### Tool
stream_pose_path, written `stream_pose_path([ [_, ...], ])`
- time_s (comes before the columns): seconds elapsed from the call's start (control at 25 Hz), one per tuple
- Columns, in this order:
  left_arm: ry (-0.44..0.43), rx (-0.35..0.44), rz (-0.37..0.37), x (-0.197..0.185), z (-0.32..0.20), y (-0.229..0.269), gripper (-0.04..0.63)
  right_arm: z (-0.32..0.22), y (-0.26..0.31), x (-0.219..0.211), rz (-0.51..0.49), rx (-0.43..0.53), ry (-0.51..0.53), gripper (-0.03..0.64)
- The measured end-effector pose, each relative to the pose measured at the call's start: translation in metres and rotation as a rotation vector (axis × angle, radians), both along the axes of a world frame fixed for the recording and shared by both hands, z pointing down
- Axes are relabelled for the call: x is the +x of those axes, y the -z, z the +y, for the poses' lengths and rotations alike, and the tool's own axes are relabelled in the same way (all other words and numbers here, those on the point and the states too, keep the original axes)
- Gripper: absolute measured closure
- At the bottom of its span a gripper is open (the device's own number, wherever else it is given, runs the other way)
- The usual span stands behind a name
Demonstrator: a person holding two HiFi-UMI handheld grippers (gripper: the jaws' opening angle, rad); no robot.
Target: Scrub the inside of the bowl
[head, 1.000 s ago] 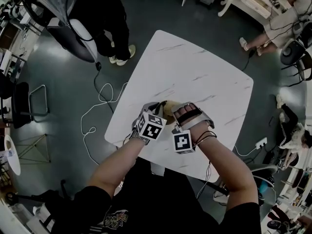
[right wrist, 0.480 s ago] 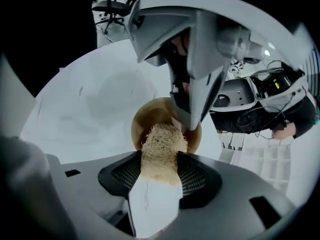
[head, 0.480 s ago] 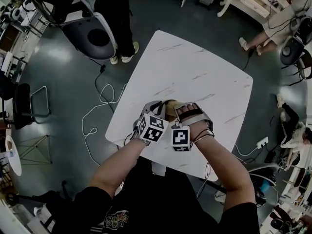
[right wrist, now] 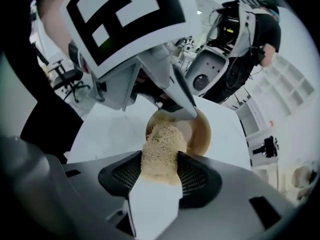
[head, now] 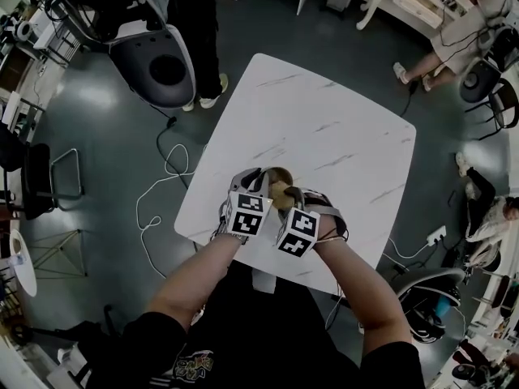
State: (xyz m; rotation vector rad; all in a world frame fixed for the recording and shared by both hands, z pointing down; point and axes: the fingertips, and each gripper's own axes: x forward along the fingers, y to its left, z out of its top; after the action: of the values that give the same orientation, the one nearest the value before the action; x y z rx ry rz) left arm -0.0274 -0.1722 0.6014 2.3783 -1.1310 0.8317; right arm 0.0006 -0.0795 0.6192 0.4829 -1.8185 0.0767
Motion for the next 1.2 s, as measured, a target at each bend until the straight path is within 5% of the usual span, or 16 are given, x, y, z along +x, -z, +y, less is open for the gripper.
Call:
stream_pose_path([
  [0.32, 0.040, -0.037, 0.059, -0.010, 0.005, 0.007, 0.554, 0.003, 0.024, -0.029, -0.247, -0.075, -0.235, 0.382],
  [0.96, -0.072, -0.051, 0.073, -0.004, 0.024, 0.008, 0.568, -0.012, 0.031, 0.008, -0.106, 0.077, -0.217, 0.382],
  [1.2, -0.255, 0.071, -0.010, 0.011, 0.033, 0.020, 0.568, -0.013, 0.031, 0.006, 0.037, 0.183, -0.024, 0.382],
])
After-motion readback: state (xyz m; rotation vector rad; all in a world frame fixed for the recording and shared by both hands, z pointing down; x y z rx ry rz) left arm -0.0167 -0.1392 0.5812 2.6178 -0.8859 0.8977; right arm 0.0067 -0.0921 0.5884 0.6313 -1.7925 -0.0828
